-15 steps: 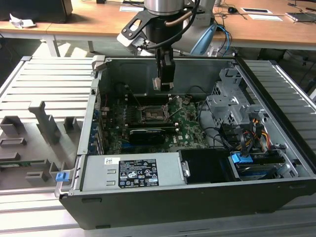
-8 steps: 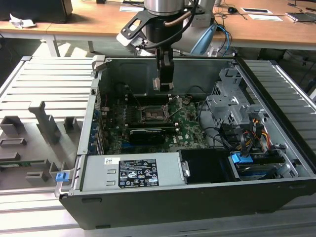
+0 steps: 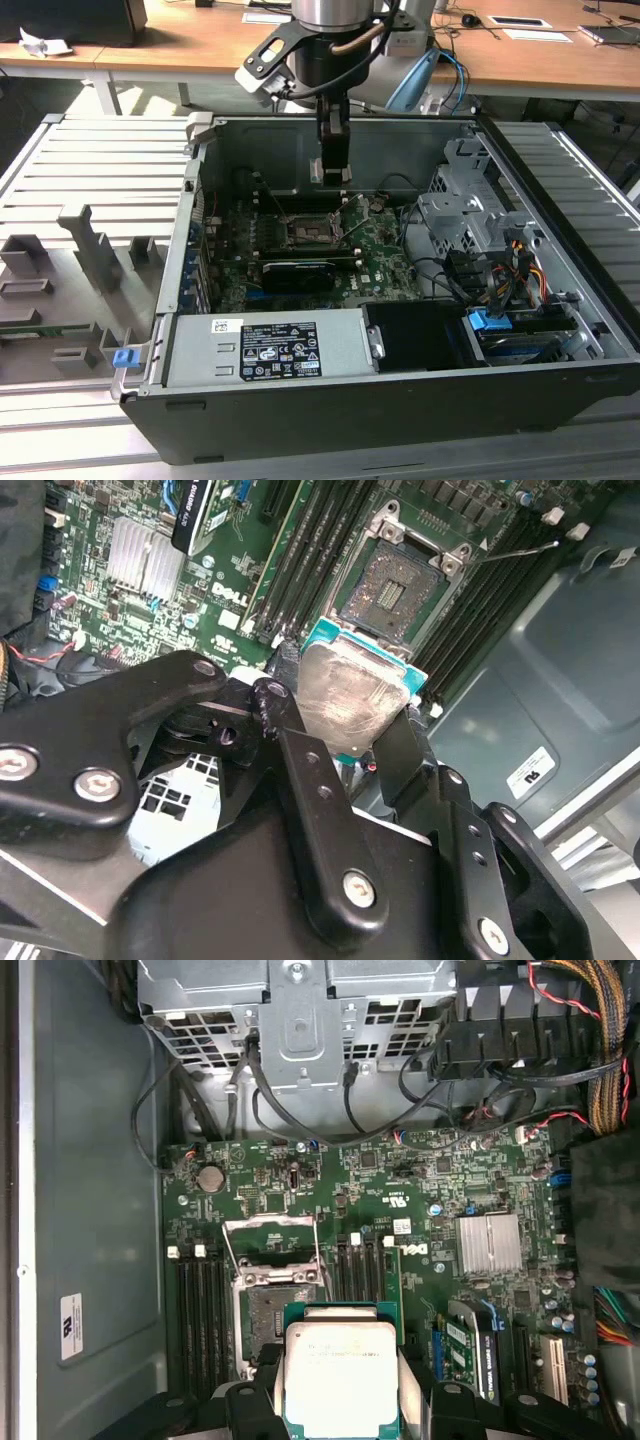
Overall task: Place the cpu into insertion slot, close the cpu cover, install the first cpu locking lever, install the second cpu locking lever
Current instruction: 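Place the cpu into insertion slot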
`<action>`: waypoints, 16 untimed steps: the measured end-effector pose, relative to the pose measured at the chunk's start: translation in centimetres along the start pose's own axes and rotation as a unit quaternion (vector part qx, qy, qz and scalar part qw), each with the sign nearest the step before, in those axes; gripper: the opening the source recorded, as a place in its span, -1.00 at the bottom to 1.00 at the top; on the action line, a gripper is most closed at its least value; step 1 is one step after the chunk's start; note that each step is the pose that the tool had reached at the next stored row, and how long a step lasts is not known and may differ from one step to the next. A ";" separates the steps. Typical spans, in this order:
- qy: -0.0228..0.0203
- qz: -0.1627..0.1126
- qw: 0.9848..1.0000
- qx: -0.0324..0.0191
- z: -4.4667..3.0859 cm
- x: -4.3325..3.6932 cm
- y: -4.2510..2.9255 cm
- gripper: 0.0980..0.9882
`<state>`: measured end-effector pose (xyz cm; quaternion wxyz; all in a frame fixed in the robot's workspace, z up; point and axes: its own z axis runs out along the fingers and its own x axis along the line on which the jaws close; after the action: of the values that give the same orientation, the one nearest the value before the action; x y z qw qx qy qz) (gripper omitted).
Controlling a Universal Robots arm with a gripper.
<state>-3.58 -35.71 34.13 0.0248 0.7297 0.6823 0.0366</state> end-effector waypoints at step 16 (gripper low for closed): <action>0.003 -0.036 0.999 0.005 1.68 -0.05 -0.35 0.00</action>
<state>-3.78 -35.71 32.43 0.0206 0.7048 0.7083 0.0347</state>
